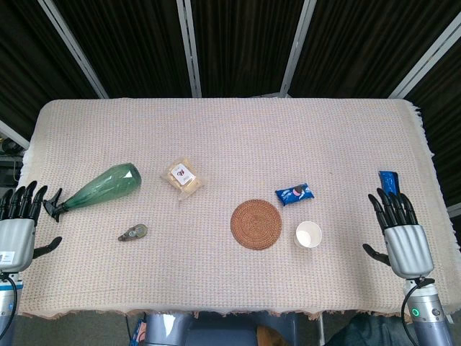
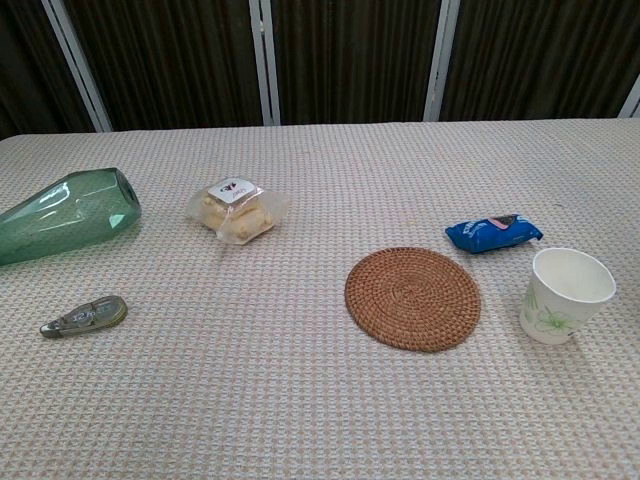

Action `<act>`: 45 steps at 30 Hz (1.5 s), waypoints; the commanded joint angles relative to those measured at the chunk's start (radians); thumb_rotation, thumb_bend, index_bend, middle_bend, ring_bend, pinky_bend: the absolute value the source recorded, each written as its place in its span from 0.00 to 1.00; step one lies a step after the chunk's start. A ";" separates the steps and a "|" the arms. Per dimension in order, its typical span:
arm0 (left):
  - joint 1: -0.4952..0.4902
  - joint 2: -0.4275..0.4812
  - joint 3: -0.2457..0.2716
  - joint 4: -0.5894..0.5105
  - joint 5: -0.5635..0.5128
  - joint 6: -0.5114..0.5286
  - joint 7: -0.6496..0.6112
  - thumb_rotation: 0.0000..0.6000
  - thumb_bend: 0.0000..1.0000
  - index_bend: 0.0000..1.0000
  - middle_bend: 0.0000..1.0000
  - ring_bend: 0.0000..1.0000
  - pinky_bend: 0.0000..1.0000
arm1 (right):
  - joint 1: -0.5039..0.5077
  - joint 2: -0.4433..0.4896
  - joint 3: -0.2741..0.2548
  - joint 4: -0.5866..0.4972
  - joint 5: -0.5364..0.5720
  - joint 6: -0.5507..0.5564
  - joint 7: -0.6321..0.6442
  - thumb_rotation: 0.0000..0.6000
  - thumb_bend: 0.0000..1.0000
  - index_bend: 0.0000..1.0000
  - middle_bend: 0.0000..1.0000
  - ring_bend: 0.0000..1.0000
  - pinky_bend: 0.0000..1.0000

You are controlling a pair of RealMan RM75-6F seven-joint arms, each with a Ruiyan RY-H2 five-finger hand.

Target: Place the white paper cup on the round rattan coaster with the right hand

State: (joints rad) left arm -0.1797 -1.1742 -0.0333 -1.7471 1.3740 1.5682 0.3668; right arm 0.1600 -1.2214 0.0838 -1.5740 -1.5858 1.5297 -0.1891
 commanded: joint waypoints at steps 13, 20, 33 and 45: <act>0.007 0.023 -0.014 -0.008 0.049 -0.006 -0.025 1.00 0.00 0.00 0.00 0.00 0.00 | 0.108 0.012 -0.052 -0.045 0.008 -0.264 0.085 1.00 0.00 0.00 0.01 0.00 0.00; 0.005 0.030 -0.026 -0.007 0.048 -0.019 -0.023 1.00 0.00 0.00 0.00 0.00 0.00 | 0.217 -0.009 -0.020 -0.059 0.056 -0.430 0.047 1.00 0.00 0.06 0.18 0.18 0.22; 0.007 0.024 -0.039 0.006 0.035 -0.038 -0.012 1.00 0.00 0.00 0.00 0.00 0.00 | 0.296 -0.091 0.015 -0.040 0.201 -0.544 -0.086 1.00 0.16 0.19 0.34 0.34 0.33; 0.011 0.032 -0.047 0.000 0.032 -0.051 -0.021 1.00 0.00 0.00 0.00 0.00 0.00 | 0.315 -0.108 0.025 -0.071 0.180 -0.499 -0.057 1.00 0.19 0.27 0.40 0.36 0.33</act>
State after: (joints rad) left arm -0.1688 -1.1430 -0.0796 -1.7463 1.4066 1.5174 0.3461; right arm 0.4709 -1.3316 0.1043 -1.6381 -1.4004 1.0247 -0.2493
